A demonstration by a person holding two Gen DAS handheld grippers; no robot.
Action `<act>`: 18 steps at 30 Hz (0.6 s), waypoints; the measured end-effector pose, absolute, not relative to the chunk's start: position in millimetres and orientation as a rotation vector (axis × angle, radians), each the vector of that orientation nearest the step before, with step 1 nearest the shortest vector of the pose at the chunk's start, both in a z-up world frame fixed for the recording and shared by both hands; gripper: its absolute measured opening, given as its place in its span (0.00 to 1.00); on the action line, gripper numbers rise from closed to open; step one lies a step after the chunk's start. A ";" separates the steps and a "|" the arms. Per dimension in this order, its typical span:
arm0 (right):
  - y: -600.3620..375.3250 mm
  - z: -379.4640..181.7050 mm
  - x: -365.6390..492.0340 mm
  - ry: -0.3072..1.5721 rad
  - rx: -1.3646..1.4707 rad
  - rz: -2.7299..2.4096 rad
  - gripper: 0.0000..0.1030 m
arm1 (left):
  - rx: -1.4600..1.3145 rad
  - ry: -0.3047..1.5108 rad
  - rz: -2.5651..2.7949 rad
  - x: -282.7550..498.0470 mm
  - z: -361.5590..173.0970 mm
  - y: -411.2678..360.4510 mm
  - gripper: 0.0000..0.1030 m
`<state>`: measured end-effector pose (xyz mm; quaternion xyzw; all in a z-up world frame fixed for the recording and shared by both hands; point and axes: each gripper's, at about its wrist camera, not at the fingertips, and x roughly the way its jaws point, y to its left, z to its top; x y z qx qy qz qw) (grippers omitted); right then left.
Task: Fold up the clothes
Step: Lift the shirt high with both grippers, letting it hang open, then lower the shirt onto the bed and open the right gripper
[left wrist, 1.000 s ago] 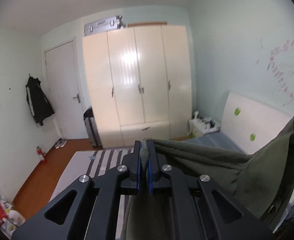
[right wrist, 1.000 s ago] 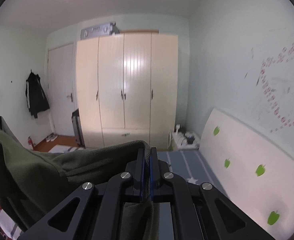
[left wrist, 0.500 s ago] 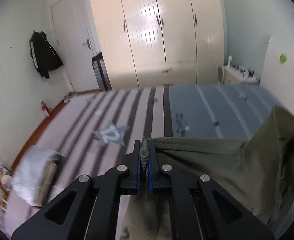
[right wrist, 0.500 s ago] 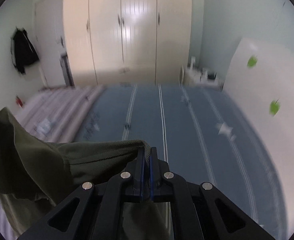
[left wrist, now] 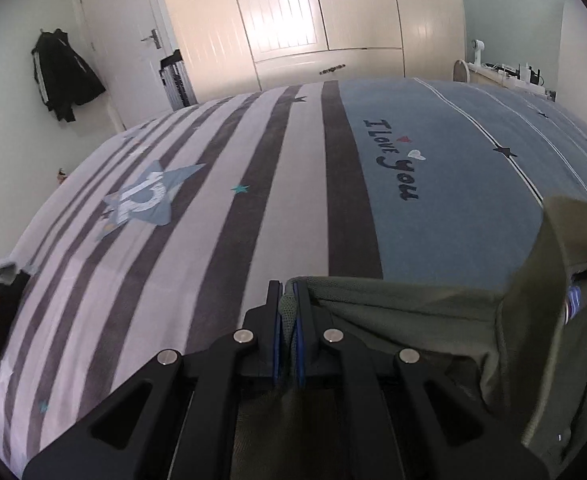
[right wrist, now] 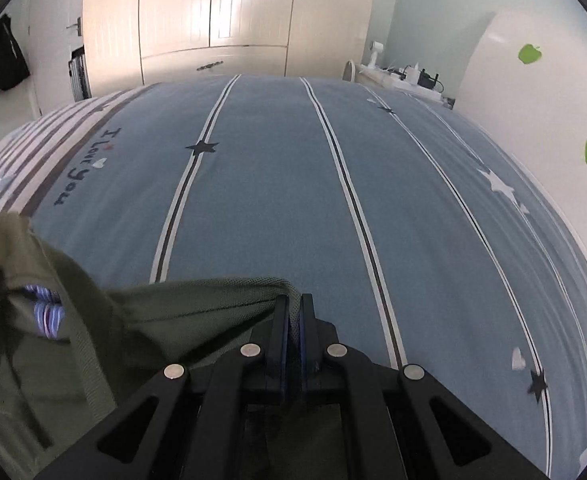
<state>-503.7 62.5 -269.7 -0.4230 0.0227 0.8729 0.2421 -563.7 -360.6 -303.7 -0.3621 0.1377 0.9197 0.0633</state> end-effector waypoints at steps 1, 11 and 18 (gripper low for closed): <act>66.1 -270.2 -510.6 0.064 -1.162 2.382 0.04 | -1.095 0.426 2.771 -567.8 -306.8 -358.5 0.04; 104.7 -288.3 -553.9 0.132 -1.222 2.287 0.12 | -1.163 0.486 2.742 -616.9 -327.1 -330.4 0.06; 112.8 -288.3 -537.8 0.118 -1.164 2.251 0.52 | -1.022 0.568 2.617 -613.3 -313.9 -335.4 0.49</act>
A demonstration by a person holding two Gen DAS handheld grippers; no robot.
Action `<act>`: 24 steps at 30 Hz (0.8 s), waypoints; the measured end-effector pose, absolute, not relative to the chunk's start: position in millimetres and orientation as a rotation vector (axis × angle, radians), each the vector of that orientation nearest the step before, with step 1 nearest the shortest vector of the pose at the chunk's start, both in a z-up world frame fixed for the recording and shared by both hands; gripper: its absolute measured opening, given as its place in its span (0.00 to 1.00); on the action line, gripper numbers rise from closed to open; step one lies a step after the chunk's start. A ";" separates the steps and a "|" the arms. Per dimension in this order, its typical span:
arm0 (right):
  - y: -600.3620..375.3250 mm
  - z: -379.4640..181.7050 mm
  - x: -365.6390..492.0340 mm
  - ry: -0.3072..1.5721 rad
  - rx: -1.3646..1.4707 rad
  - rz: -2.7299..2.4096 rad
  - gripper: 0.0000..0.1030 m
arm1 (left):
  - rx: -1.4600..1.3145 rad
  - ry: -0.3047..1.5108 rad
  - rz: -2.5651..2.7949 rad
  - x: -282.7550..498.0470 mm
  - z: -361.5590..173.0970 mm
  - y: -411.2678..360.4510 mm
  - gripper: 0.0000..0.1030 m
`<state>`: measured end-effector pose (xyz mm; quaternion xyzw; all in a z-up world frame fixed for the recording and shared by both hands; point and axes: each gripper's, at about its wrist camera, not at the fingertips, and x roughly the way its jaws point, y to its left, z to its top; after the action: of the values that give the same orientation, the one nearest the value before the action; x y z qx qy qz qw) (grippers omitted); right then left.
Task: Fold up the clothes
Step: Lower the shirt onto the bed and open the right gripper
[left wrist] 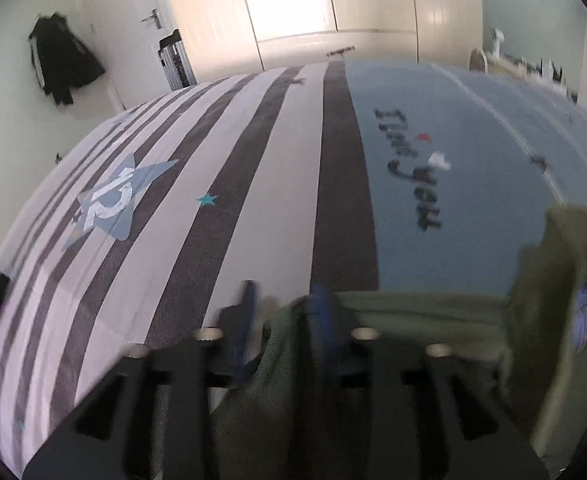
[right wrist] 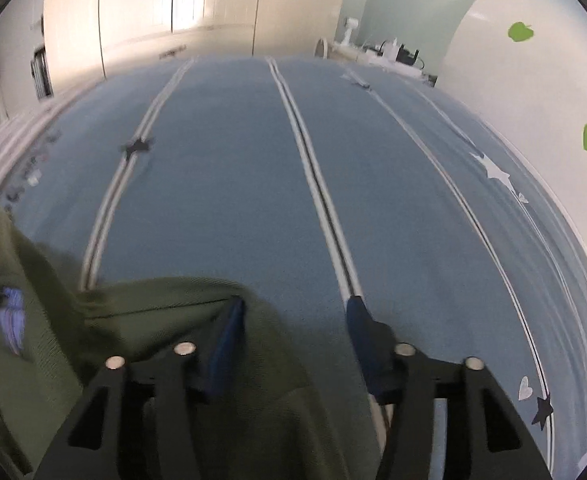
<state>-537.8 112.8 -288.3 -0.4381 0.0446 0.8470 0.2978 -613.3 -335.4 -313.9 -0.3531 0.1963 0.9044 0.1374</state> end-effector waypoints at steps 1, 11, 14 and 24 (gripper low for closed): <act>113.5 -284.9 -535.6 0.107 -1.153 2.247 0.54 | -0.991 0.559 2.630 -610.2 -308.2 -336.1 0.55; 99.9 -247.9 -481.9 0.082 -1.178 2.279 0.55 | -0.997 0.523 2.585 -569.8 -251.4 -399.0 0.63; 97.8 -245.6 -443.0 0.110 -1.209 2.244 0.55 | -1.071 0.514 2.590 -549.6 -245.5 -447.1 0.63; 75.4 -255.2 -286.7 0.328 -1.364 2.071 0.55 | -1.425 0.373 2.520 -472.1 -260.4 -594.0 0.63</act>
<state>-286.7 75.4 -255.2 -0.5176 0.1246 0.7859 0.3145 -472.1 -594.0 -260.4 -0.4850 0.1270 0.8581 0.1111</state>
